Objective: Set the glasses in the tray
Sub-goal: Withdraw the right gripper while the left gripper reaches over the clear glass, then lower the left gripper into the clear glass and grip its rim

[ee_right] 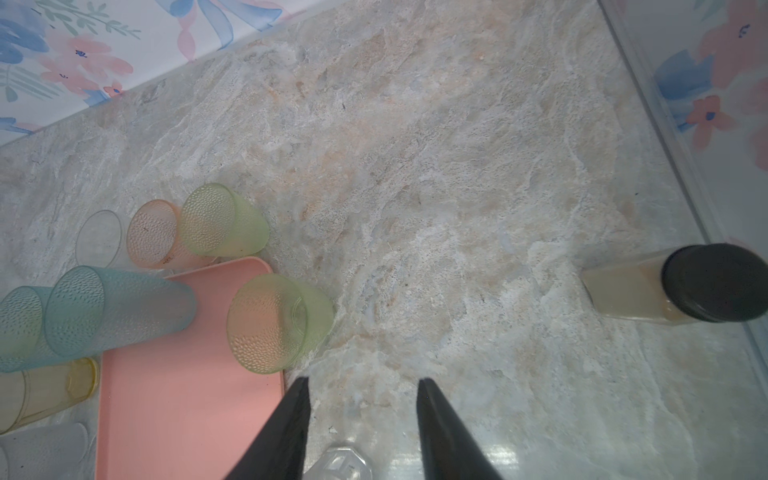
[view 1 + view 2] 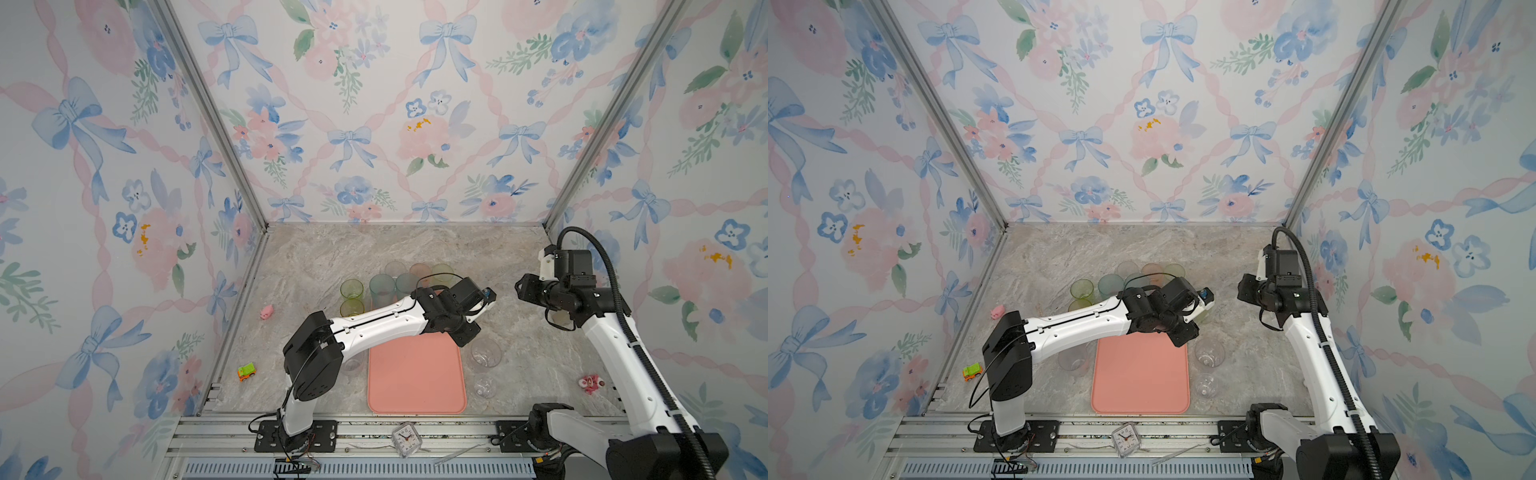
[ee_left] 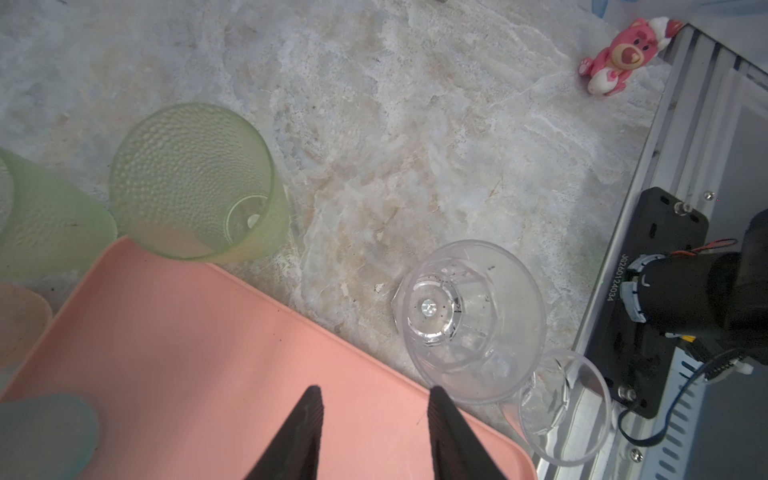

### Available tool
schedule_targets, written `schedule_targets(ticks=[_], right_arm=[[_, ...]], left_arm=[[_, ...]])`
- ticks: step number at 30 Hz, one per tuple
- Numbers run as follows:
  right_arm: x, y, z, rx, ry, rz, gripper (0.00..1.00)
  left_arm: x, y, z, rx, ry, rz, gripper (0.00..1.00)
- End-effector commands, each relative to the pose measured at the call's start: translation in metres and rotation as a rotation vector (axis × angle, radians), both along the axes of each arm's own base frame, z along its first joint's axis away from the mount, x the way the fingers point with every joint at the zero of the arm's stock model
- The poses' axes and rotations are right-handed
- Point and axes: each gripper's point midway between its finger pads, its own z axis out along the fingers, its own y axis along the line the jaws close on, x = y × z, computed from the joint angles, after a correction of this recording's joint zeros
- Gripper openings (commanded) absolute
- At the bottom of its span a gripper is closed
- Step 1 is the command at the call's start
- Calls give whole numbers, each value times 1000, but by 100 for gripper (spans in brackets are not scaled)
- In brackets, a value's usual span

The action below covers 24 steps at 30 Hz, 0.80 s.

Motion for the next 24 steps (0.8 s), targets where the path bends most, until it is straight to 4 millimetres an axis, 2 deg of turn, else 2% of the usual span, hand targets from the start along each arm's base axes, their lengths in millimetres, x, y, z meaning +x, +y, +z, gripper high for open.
schedule_targets(ticks=[1,13,24], right_arm=[[-4,0,2,11,-13,17,46],[-9,-6,8,27,-42,12,46],[-12,-5,8,30,-45,23,46]], left_arm=[[-10,-6,-10,28,49,-45,41],[-10,-17,-30,74,80,-36,38],[-15,-23,-38,79,110,-51,33]])
